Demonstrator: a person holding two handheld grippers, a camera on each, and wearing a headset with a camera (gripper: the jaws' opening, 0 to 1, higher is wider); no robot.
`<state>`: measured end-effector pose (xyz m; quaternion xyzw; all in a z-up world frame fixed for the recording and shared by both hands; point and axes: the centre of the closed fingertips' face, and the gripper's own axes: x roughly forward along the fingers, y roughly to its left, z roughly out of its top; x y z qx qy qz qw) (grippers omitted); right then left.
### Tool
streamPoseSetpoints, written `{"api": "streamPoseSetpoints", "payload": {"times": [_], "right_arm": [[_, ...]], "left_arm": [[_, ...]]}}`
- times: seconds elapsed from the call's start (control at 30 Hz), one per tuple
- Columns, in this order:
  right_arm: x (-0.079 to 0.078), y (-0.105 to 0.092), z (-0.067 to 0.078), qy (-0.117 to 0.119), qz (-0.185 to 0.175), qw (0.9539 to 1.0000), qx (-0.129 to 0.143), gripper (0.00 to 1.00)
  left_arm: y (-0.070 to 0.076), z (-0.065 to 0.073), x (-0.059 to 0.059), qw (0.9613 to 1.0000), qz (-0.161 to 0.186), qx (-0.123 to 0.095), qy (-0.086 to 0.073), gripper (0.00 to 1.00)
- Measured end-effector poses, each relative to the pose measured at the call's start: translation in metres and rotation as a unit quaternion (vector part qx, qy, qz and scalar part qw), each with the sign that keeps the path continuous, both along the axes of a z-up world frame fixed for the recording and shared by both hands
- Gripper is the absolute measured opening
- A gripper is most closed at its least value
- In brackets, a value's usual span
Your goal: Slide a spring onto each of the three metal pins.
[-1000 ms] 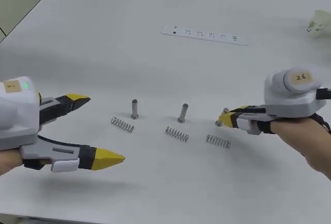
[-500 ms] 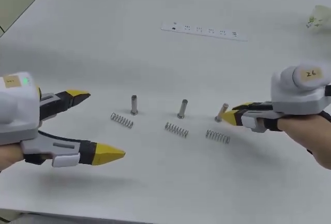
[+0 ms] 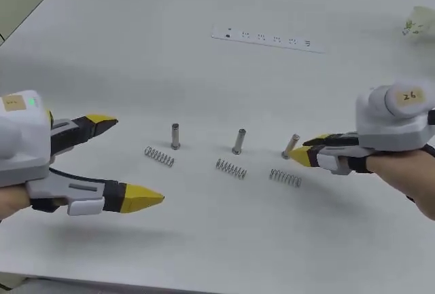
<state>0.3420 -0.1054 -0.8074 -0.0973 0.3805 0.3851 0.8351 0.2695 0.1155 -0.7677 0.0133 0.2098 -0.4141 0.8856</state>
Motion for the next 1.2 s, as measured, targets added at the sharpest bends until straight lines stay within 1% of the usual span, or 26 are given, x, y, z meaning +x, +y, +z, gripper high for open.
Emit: {"api": "streamPoseSetpoints", "payload": {"times": [0.2, 0.33, 0.4, 0.53, 0.6, 0.77, 0.9, 0.97, 1.0, 1.03, 1.13, 1.2], "right_arm": [[-0.005, 0.001, -0.001, 0.002, 0.015, 0.9999, -0.006, 0.22], [-0.012, 0.002, -0.005, 0.003, 0.038, 0.9991, -0.021, 0.22], [-0.017, 0.001, -0.008, 0.008, 0.054, 0.9980, -0.033, 0.22], [-0.022, 0.002, -0.012, 0.018, 0.066, 0.9970, -0.036, 0.21], [-0.024, 0.003, -0.014, 0.020, 0.077, 0.9959, -0.044, 0.22], [-0.030, 0.004, -0.022, 0.023, 0.109, 0.9914, -0.069, 0.21], [-0.032, 0.006, -0.027, 0.020, 0.123, 0.9890, -0.080, 0.23], [-0.033, 0.006, -0.030, 0.021, 0.134, 0.9871, -0.086, 0.23], [-0.032, 0.005, -0.031, 0.020, 0.135, 0.9866, -0.090, 0.23], [-0.032, 0.005, -0.032, 0.015, 0.143, 0.9851, -0.094, 0.23], [-0.033, 0.006, -0.032, 0.008, 0.159, 0.9819, -0.102, 0.23], [-0.035, 0.005, -0.035, 0.006, 0.178, 0.9773, -0.114, 0.22]], "left_arm": [[-0.001, 0.000, -0.001, 1.0000, -0.002, 0.000, 0.001, 0.96], [-0.001, -0.001, -0.001, 1.0000, -0.003, 0.002, 0.002, 0.96], [0.000, 0.000, -0.001, 1.0000, -0.003, 0.003, 0.001, 0.96], [0.000, -0.001, -0.001, 1.0000, -0.002, 0.003, 0.001, 0.96], [0.000, 0.000, -0.001, 1.0000, -0.001, 0.001, 0.002, 0.96], [0.000, -0.001, -0.001, 1.0000, -0.003, 0.003, 0.003, 0.96], [-0.002, -0.001, -0.002, 1.0000, -0.006, 0.001, 0.004, 0.96], [-0.004, 0.000, -0.004, 0.9999, -0.010, -0.003, 0.004, 0.97], [-0.004, -0.001, -0.004, 0.9999, -0.010, -0.001, 0.005, 0.96], [-0.003, -0.002, -0.005, 0.9999, -0.010, 0.002, 0.005, 0.96], [-0.002, -0.002, -0.004, 1.0000, -0.007, 0.000, 0.006, 0.96], [-0.002, -0.002, -0.005, 1.0000, -0.007, 0.001, 0.006, 0.96]]}}
